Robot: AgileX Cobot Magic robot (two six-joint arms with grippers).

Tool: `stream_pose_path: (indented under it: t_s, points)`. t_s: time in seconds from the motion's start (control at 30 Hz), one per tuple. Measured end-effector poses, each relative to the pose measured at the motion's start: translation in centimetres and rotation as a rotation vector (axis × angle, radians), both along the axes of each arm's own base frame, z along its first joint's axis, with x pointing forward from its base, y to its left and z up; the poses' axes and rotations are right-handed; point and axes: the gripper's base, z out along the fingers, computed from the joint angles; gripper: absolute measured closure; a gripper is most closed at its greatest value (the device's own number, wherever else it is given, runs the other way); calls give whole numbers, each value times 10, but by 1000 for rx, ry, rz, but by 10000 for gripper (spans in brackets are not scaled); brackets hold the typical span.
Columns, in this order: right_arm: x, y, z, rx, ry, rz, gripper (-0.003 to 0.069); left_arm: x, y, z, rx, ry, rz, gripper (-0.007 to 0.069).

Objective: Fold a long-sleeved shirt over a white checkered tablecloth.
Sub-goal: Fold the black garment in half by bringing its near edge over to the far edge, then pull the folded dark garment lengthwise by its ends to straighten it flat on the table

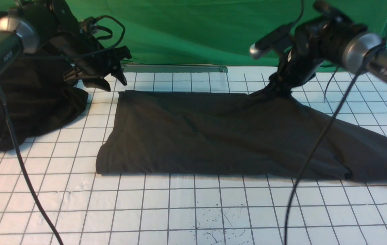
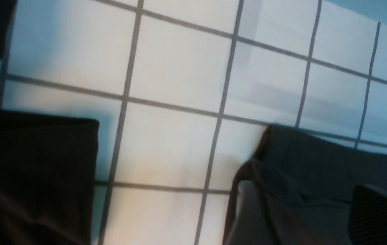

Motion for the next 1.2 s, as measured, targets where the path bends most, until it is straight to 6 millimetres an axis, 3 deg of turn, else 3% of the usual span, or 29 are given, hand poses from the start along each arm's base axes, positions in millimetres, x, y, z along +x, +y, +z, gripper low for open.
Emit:
stream_pose_path:
  t_s: [0.1, 0.2, 0.23, 0.3, 0.43, 0.5, 0.6, 0.63, 0.7, 0.8, 0.97, 1.2]
  points:
    - [-11, -13, 43, -3, -53, -29, 298, -3, 0, 16, 1, -24, -7, 182]
    - [-33, -40, 102, 16, -120, -93, 309, -10, 0, 48, 0, -67, -17, 160]
    - [-38, -46, 111, 14, -117, -109, 321, -12, 0, 54, 0, -73, -20, 159]
    - [-60, -69, 138, 1, -84, -177, 412, -20, -1, 74, 5, -77, -45, 161]
    - [-93, -118, 164, 34, -25, -324, 617, -33, -1, 100, 22, -70, -104, 190]
    - [-108, -145, 165, 99, 12, -400, 648, -37, -2, 111, 32, -88, -141, 219]
    - [-121, -173, 152, 149, 81, -483, 652, -39, -3, 115, 23, -100, -165, 254]
    - [-130, -191, 129, 166, 167, -544, 634, -41, -5, 114, 4, -94, -173, 280]
    - [-135, -202, 114, 172, 215, -580, 610, -42, -7, 112, -13, -84, -186, 299]
    - [-148, -233, 59, 240, 298, -686, 454, -44, -12, 99, -62, -40, -216, 343]
    - [-150, -248, 13, 335, 309, -732, 290, -48, -13, 77, -68, 34, -229, 376]
    - [-135, -252, -26, 355, 336, -742, 314, -49, -13, 72, -58, 44, -251, 379]
